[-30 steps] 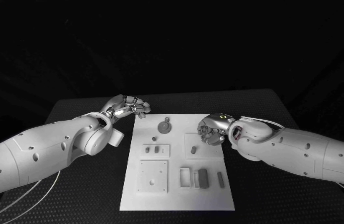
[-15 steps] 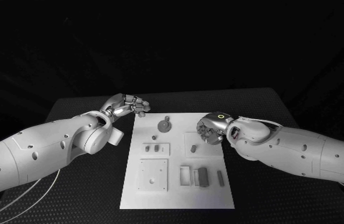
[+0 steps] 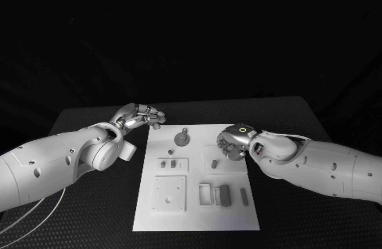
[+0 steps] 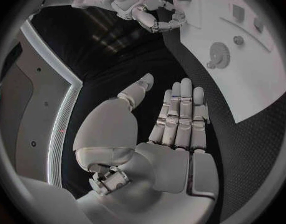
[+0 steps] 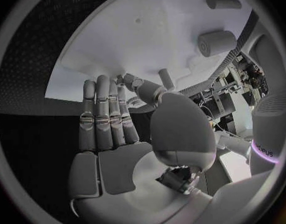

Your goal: Assemble the parts on the task board

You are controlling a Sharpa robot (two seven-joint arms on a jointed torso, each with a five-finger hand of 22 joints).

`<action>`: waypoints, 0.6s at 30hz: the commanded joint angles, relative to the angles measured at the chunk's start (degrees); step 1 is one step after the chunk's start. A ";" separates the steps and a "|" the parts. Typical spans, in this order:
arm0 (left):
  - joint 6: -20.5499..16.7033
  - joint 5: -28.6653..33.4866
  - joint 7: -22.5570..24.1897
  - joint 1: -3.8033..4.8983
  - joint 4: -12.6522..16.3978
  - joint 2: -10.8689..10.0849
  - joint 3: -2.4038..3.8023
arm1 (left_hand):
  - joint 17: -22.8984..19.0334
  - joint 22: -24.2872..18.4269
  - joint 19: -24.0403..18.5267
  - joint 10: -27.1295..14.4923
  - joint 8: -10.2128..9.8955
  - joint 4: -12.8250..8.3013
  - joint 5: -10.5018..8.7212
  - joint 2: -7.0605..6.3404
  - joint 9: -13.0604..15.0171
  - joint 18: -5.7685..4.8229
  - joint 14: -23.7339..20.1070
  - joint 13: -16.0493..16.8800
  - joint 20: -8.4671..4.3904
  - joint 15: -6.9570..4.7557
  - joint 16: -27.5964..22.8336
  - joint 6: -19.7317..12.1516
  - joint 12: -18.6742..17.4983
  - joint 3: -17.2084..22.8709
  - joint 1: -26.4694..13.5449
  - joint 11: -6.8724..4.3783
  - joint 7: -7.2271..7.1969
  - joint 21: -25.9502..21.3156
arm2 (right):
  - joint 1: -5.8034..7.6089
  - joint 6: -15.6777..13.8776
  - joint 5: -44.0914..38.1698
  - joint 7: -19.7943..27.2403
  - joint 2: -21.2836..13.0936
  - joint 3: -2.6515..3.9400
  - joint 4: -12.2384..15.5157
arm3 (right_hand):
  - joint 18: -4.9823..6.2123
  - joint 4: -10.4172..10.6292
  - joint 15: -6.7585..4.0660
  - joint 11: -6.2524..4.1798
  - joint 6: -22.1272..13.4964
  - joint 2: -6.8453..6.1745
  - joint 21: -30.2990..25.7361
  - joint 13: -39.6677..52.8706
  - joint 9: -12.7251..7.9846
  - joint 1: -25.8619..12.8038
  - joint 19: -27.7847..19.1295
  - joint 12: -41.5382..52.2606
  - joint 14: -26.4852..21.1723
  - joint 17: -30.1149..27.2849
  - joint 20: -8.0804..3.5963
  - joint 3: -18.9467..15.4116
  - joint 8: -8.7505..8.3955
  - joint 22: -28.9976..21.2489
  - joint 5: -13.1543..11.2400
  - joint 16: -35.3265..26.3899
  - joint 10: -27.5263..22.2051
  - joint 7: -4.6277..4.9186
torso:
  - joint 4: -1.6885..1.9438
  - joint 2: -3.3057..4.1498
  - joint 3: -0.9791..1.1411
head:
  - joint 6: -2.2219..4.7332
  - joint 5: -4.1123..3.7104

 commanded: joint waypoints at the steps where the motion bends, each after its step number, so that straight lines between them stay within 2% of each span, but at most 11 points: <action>1: 0.70 0.41 0.35 0.05 0.17 0.00 0.04 | 0.06 0.10 0.05 -0.22 0.15 0.15 -0.06 0.20 -0.05 0.71 0.06 -0.10 0.46 0.26 -0.24 -0.31 0.06 -0.27 -0.13 0.21 0.13 -0.21 | -1.23 5.05 -3.35 -1.64 -0.01 -1.10 -0.10 | 0.78 -0.17 -0.08 -0.20 1.00 0.33 0.55 0.46 -0.05 0.28 0.72 -0.26 0.68 0.30 -0.26 0.35 0.57 0.24 -0.33 0.52 0.71 -0.16 | 0.02 -0.01 -0.03 | -0.15 -0.05; 9: 0.65 0.41 0.32 0.04 0.21 -0.08 0.04 | 0.14 0.12 0.08 -0.27 0.15 0.13 -0.07 0.23 -0.06 0.73 0.12 -0.14 0.46 0.25 -0.28 -0.34 0.05 -0.26 -0.07 0.23 0.15 -0.24 | -1.31 4.75 -7.21 -2.81 -0.14 -1.68 0.79 | 0.78 -1.82 -1.43 -1.60 4.20 1.67 2.67 2.33 0.23 1.54 3.39 0.26 3.46 2.26 -1.60 1.59 1.87 1.77 -0.26 2.02 3.89 -1.38 | -0.01 -0.04 -0.05 | -0.19 -0.28; 18: 0.65 0.41 0.27 0.03 0.16 -0.11 0.04 | 0.23 0.15 0.11 -0.31 0.16 0.08 -0.07 0.24 -0.07 0.75 0.17 -0.18 0.45 0.23 -0.34 -0.36 0.04 -0.25 0.02 0.25 0.15 -0.27 | -1.45 2.87 -8.74 -3.57 -0.38 -1.71 0.91 | 0.78 -2.24 -2.40 -2.38 5.92 1.21 4.34 3.72 0.39 1.70 5.12 0.17 5.01 3.98 -2.52 3.08 2.32 2.34 -0.16 2.66 5.79 -1.92 | 0.03 -0.02 -0.04 | -0.20 -0.46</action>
